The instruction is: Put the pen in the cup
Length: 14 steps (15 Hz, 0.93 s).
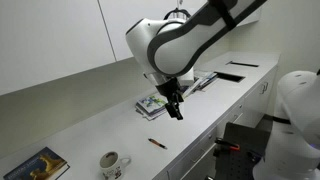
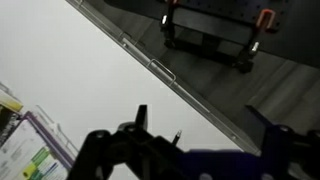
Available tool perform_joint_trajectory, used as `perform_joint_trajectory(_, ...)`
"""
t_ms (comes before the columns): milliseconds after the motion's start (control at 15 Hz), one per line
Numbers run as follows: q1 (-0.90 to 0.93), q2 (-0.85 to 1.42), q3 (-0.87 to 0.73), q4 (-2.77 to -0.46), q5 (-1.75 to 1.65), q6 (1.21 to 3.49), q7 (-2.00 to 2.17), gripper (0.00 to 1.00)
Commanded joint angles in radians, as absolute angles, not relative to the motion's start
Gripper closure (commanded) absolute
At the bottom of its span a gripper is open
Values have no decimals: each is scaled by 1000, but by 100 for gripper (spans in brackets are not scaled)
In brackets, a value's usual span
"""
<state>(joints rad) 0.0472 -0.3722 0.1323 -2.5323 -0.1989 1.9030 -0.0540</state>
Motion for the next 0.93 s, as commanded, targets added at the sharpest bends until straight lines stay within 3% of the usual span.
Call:
perform_joint_trajectory(0,66,-371,115,-2531,-205,1901,-48,0)
perform_joint_trajectory(267,68,-356,108,-2526,-186,1921,-51,0)
perform_joint_trajectory(867,47,12,6,-2456,110,2469,-95,0)
